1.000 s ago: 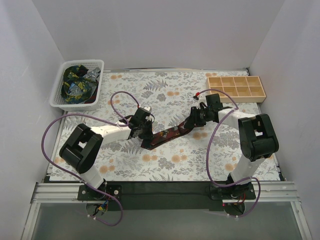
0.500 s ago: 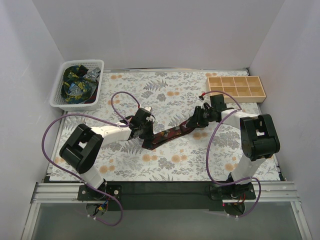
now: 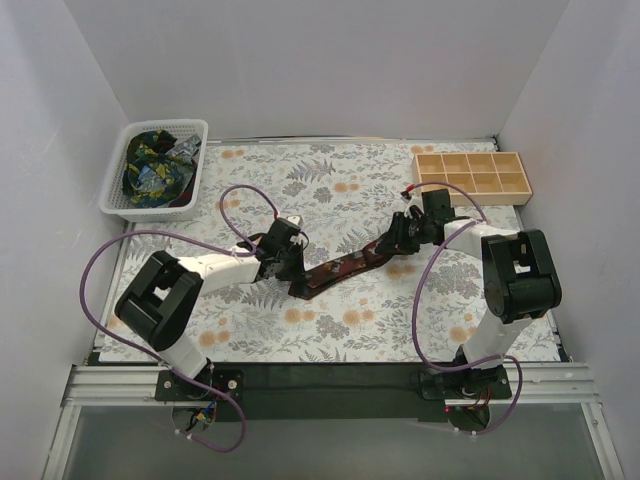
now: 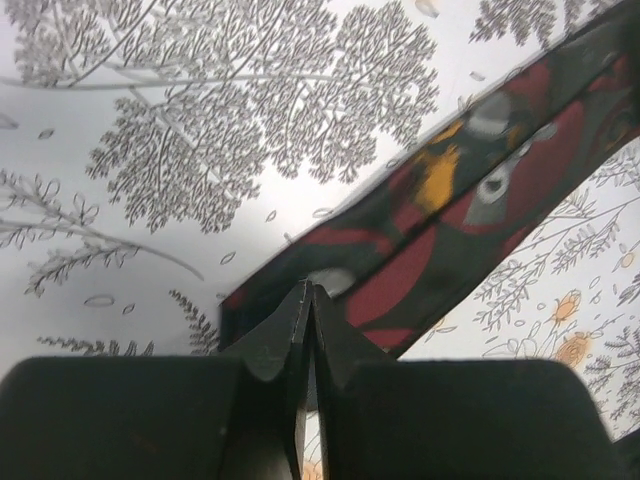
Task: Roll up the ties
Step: Roll the tie
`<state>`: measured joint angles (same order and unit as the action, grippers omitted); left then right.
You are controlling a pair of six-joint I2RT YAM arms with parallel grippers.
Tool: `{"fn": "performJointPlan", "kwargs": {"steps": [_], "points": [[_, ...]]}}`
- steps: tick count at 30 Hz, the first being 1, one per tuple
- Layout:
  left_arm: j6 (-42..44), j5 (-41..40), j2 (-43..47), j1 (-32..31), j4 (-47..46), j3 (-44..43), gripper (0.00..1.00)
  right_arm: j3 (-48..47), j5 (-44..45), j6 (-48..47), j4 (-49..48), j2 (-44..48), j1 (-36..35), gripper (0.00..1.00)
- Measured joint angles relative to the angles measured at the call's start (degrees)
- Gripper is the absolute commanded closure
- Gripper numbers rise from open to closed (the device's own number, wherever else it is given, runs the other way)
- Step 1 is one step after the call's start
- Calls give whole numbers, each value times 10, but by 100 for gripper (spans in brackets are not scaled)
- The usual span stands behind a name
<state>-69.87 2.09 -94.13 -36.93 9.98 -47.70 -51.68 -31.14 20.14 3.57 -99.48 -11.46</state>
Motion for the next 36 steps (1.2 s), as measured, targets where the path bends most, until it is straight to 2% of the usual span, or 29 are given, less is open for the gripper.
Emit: {"fn": "performJointPlan", "kwargs": {"steps": [3, 8, 9, 18, 19, 23, 28, 33, 36], "points": [[1, 0, 16, 0, 21, 10, 83, -9, 31, -35, 18, 11, 0, 99], [0, 13, 57, 0, 46, 27, 70, -38, 130, -93, 50, 27, -12, 99], [-2, 18, 69, 0, 48, 32, 65, -44, 151, -103, 56, 29, -17, 99], [-4, 57, 153, 0, 56, 38, 39, -87, 373, -167, 104, 32, -105, 99], [-3, 60, 162, 0, 56, 38, 32, -93, 406, -172, 110, 30, -116, 99], [2, 59, 192, 0, 59, 39, 15, -112, 523, -184, 131, 15, -157, 99], [9, 38, 235, 3, 63, 53, 11, -129, 656, -197, 146, -17, -218, 99], [8, 2, 265, 16, 68, 72, 9, -164, 753, -214, 165, -73, -275, 99], [4, -19, 268, 23, 69, 75, 2, -179, 793, -219, 174, -103, -301, 99]]}}
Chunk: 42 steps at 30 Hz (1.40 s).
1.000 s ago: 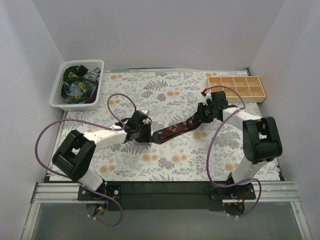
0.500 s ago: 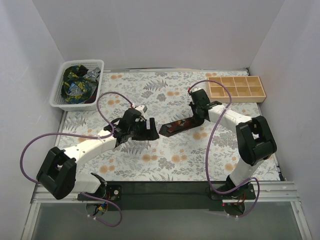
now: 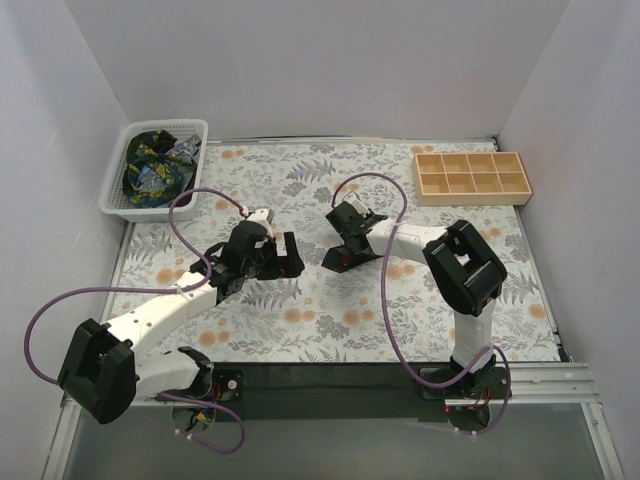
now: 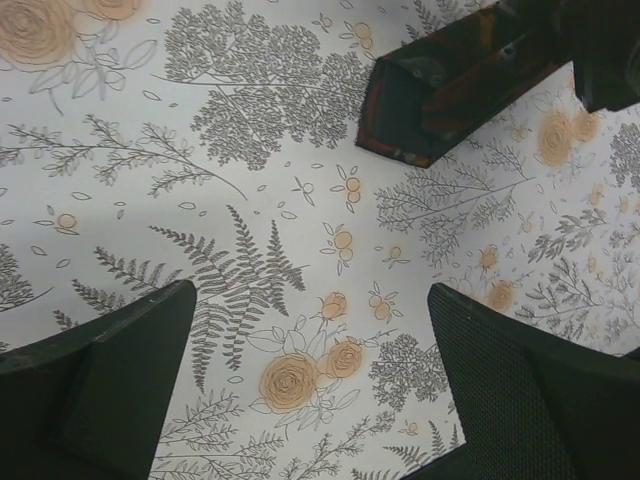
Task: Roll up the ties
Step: Roll the tie
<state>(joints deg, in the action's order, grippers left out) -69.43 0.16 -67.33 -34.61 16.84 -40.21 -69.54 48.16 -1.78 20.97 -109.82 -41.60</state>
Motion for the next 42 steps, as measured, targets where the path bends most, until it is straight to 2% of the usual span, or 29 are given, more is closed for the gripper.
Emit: {"fn": "performJointPlan", "kwargs": {"steps": [4, 7, 10, 13, 16, 20, 29, 32, 42], "points": [[-6, -28, 23, 9, 6, 4, 2, -5, 29, -2, 6, -23, -27, 96], [-9, -43, 47, 17, 7, 4, 2, -5, 34, 0, 12, -27, -37, 85], [-10, -51, 57, 23, 6, 4, 2, -5, 29, 0, 14, -27, -39, 82], [-11, -53, 57, 29, 7, 4, 2, -5, 23, 0, 15, -26, -39, 71], [-13, -54, 57, 33, 7, 4, 2, -4, 8, 0, 17, -21, -39, 68], [-15, -53, 57, 37, 7, 4, 2, -1, -33, 1, 18, -6, -38, 58], [-28, -43, 57, 40, -3, 10, 2, 24, -123, 19, 14, 40, -38, 51], [-27, -40, 57, 40, -5, 14, 2, 37, -162, 30, 12, 61, -39, 42], [-61, 4, 29, 28, -19, 10, 3, 61, -278, 48, 12, 132, -36, 28]]}}
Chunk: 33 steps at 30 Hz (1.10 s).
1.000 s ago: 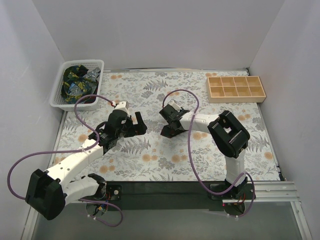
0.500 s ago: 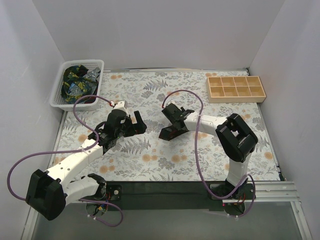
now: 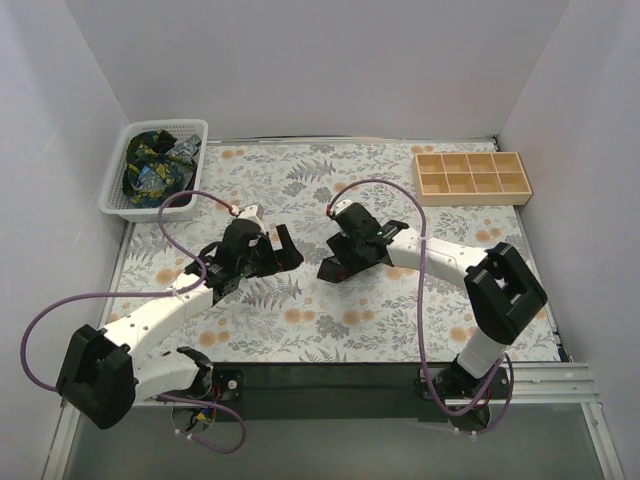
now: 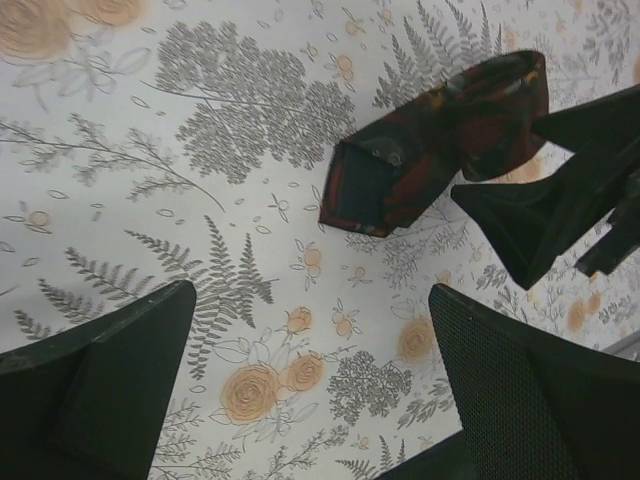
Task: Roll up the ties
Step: Roll the tie
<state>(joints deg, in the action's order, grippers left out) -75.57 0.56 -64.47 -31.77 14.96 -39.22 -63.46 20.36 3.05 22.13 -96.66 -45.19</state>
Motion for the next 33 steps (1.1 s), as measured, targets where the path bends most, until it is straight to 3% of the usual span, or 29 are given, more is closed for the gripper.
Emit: {"fn": "performJointPlan", "kwargs": {"steps": [7, 12, 18, 25, 33], "points": [[-35, 9, -98, -68, -16, -50, 6, 18, -96, 4, -12, 97, 71, 16], [-43, 9, -206, -112, -39, -132, 9, 52, -212, 17, -59, 149, 204, 14], [38, 9, -307, -142, -58, -208, 7, 110, -318, 41, -98, 156, 304, 6], [143, 28, -370, -146, -59, -243, 7, 135, -428, 77, -164, 134, 357, 10], [116, 39, -384, -146, -76, -272, 15, 135, -521, 101, -222, 53, 388, 15]]}}
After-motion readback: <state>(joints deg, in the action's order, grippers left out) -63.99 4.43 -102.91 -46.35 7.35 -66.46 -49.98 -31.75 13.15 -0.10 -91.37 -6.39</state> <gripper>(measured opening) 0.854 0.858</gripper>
